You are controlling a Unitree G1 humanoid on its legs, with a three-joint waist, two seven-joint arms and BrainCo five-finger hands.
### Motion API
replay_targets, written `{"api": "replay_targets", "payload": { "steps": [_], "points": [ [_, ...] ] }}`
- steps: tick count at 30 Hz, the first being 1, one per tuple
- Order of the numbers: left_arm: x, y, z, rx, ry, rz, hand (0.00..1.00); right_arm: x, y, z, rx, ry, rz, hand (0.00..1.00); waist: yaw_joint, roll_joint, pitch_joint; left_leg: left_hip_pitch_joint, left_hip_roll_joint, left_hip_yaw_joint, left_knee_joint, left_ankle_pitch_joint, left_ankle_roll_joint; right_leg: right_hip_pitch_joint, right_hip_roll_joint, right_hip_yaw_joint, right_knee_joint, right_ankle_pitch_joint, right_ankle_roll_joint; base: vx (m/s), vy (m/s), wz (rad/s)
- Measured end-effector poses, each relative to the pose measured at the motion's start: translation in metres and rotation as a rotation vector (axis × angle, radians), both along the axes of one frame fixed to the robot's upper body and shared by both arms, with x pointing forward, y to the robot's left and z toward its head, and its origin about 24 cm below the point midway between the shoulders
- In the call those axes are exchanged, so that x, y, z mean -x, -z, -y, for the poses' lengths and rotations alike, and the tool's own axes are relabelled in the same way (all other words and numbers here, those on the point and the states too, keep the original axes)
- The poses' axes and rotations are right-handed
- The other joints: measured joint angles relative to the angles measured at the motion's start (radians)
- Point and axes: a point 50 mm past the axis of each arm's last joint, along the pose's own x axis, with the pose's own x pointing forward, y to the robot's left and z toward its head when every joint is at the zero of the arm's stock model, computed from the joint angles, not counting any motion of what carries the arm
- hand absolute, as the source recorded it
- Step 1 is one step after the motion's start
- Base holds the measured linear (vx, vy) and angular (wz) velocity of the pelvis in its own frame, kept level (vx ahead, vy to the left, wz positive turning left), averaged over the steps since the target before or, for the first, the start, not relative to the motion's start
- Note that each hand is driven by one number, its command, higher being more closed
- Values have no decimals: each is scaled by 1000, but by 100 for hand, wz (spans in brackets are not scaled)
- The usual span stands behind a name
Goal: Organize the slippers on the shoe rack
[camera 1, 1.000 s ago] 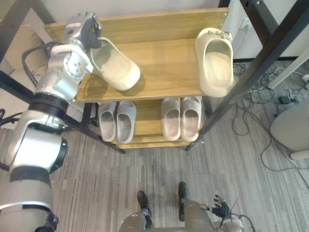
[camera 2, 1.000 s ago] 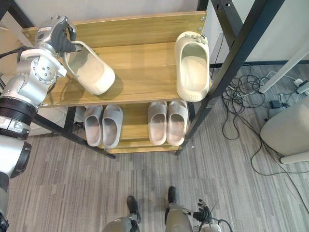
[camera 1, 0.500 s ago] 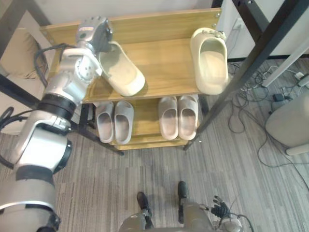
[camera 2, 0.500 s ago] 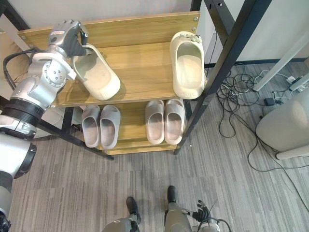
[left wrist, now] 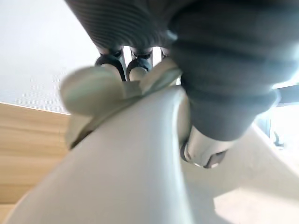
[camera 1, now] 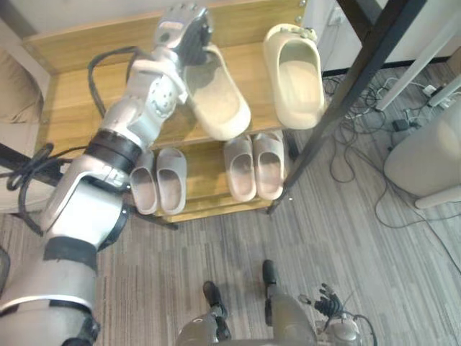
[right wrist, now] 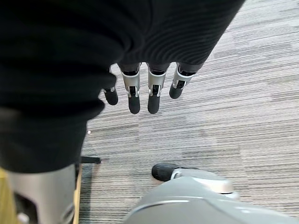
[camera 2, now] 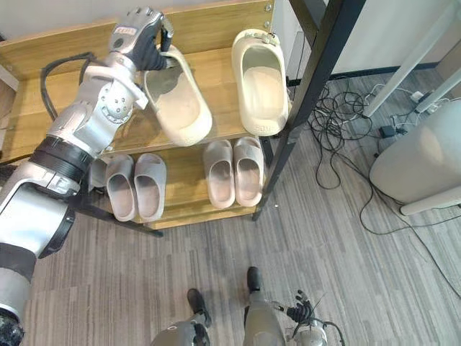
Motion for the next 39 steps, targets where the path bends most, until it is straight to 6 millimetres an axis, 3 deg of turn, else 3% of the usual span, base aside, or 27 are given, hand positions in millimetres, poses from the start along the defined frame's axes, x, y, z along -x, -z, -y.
{"api": "replay_targets", "payload": {
  "steps": [5,6,18,23,39],
  "points": [
    [4,-13,15,14,40,42,100,-5,-5,-1,2,1,35,0,2,-3,14,0,-1,35,9,-13,3,-13,1,30,0,7,5,-16,40,-20],
    [5,-18,21,16,57,55,0,-7,-6,-2,1,2,46,0,3,-6,23,-1,1,44,23,-24,3,-13,1,38,0,7,5,-15,39,-15],
    [6,-12,56,39,140,26,0,-14,-13,-8,-27,28,104,0,12,-7,25,-5,1,53,38,-41,6,-15,-3,44,0,8,7,-2,33,-2],
    [8,-18,68,42,160,30,0,-14,-13,-9,-35,36,107,0,14,-8,25,-19,3,47,55,-48,12,-16,-7,30,1,8,8,-8,22,5],
    [10,-19,76,48,184,26,0,-14,-12,-11,-42,29,107,0,23,-12,23,-37,3,22,69,-49,14,-17,-15,7,3,9,10,-2,21,5]
  ]
}}
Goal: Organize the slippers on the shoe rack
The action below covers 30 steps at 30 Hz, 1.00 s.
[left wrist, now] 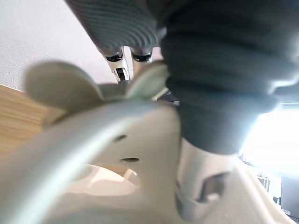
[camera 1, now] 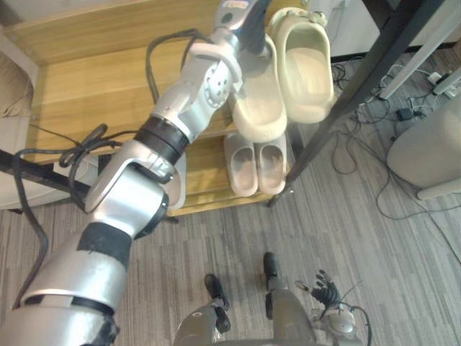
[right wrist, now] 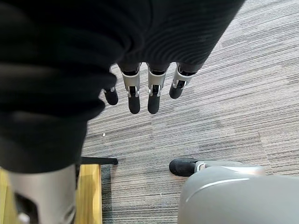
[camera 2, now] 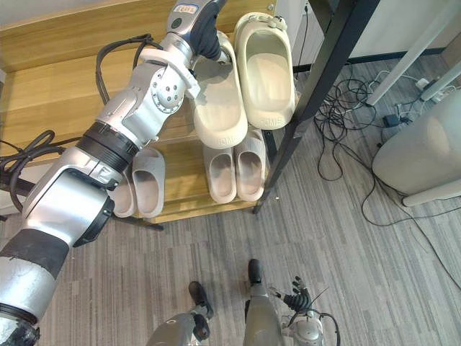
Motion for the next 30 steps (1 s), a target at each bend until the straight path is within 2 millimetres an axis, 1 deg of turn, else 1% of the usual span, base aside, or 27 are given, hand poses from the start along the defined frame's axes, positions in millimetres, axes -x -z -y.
{"api": "replay_targets", "payload": {
  "steps": [6,11,16,22,27,30],
  "points": [
    [0,-1,0,7,2,-1,0,0,0,0,0,-2,-2,0,2,-3,-2,0,0,-3,-1,0,0,0,0,-1,1,0,0,0,0,0],
    [0,0,1,17,9,-6,0,1,1,-4,-4,-17,-7,0,2,-13,-8,0,0,-7,-1,0,0,2,0,-3,1,0,0,0,4,1],
    [0,0,-1,67,16,-16,0,1,2,-4,-5,-19,-10,0,2,-16,-10,-1,0,-14,-1,1,1,5,-2,-10,1,0,0,-1,16,3],
    [-1,6,-3,83,15,-19,0,2,3,-8,-9,-36,-16,0,3,-23,-23,-2,1,-19,-1,1,1,6,-2,-13,1,0,0,0,3,1],
    [3,7,-3,107,39,-8,0,2,3,-8,-10,-35,-18,0,8,-24,-24,-2,1,-31,0,2,3,13,-3,-26,1,0,0,-4,20,7],
    [5,12,-2,113,53,-10,0,2,3,-8,-10,-35,-18,0,11,-23,-24,-2,1,-37,1,3,3,16,-4,-32,1,0,0,0,17,5]
  ]
}}
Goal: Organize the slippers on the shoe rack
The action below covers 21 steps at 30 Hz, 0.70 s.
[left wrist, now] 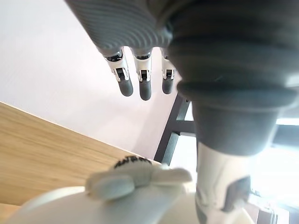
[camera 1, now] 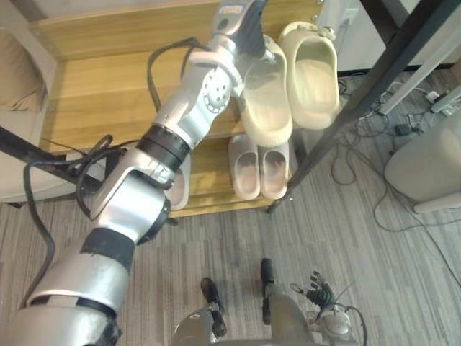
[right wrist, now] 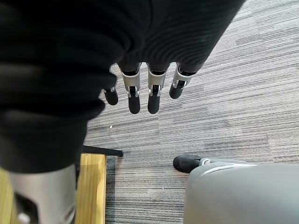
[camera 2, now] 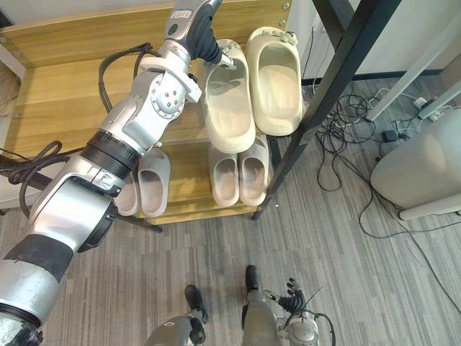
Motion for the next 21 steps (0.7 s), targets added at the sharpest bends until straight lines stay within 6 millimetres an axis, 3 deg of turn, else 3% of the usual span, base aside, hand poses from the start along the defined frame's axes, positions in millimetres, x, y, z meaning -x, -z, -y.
{"api": "replay_targets", "payload": {
  "steps": [6,12,18,21],
  "points": [
    [11,4,4,48,74,12,0,1,1,0,-21,21,0,0,12,0,-2,0,0,-9,2,2,1,6,-2,-9,0,0,0,1,15,4],
    [22,16,-12,226,148,-7,0,7,7,-7,-47,30,-35,0,20,0,-31,5,-1,-23,3,4,1,18,-3,-29,0,-2,0,3,16,8],
    [42,44,-26,463,263,-64,0,12,12,-11,-62,34,-71,0,35,-4,-42,11,-6,-60,15,6,5,50,-13,-61,-1,-11,0,-11,15,19],
    [49,70,-31,569,275,-125,0,13,15,-12,-65,32,-94,0,37,-2,-52,43,-16,-74,-12,20,7,78,-19,-77,-2,-17,1,4,26,11]
  ]
}}
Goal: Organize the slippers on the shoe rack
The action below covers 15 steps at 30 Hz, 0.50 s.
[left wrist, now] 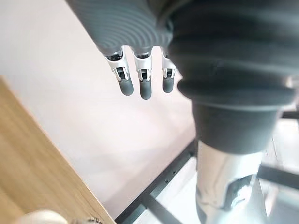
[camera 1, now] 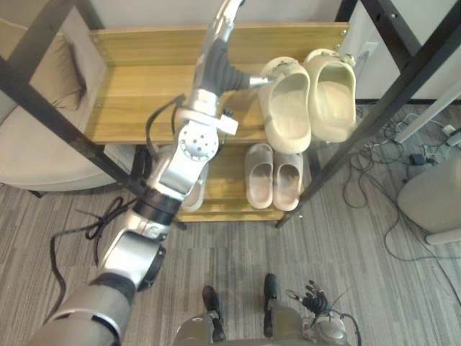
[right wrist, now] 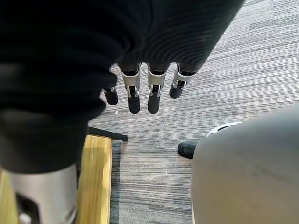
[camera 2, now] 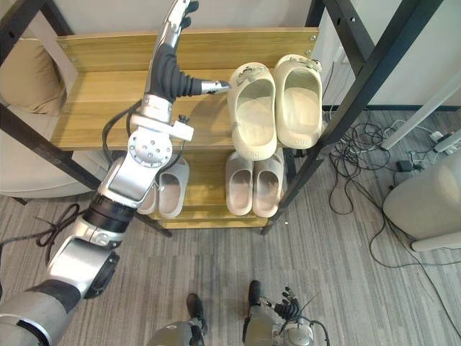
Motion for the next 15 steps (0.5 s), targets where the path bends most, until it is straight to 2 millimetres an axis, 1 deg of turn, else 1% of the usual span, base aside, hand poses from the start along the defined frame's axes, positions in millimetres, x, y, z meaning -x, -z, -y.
{"api": "replay_targets", "payload": {
  "steps": [2,5,6,7,8,9,13,15],
  "points": [
    [6,16,-2,49,17,-33,0,1,3,-1,-5,-3,-24,0,2,0,-17,8,-4,0,-8,2,-1,4,-2,0,1,-3,1,0,0,0],
    [13,28,-3,88,29,-62,0,2,4,-2,-5,-5,-34,0,3,1,-19,16,-6,-1,-13,4,0,11,-2,0,0,-3,1,0,0,0],
    [16,44,-4,113,27,-112,0,3,6,-2,-6,-5,-44,0,3,0,-26,36,-7,-2,-27,9,-1,26,-2,0,-2,-6,2,0,0,0],
    [17,51,-3,124,26,-135,0,4,7,-2,-8,-5,-52,0,3,0,-30,42,-7,-3,-28,9,-1,33,-1,-1,-2,-8,3,0,0,0],
    [18,53,-3,129,26,-144,0,4,7,-2,-8,-5,-54,0,4,0,-30,45,-7,-3,-30,9,-2,35,-1,-1,-2,-9,4,0,0,0],
    [20,65,-1,154,27,-185,0,6,8,-2,-7,-5,-65,0,5,0,-40,55,-8,-4,-41,12,-4,39,0,-1,-2,-12,3,0,0,0],
    [24,79,2,184,10,-229,0,8,11,-2,-9,-5,-84,0,5,-1,-44,84,-10,-11,-61,18,-6,64,2,-5,-5,-16,6,-4,5,2],
    [24,80,3,189,12,-234,0,8,11,-3,-9,-5,-90,0,5,-2,-47,84,-11,-20,-64,20,-7,67,2,-8,-8,-16,6,-9,6,11]
  ]
}}
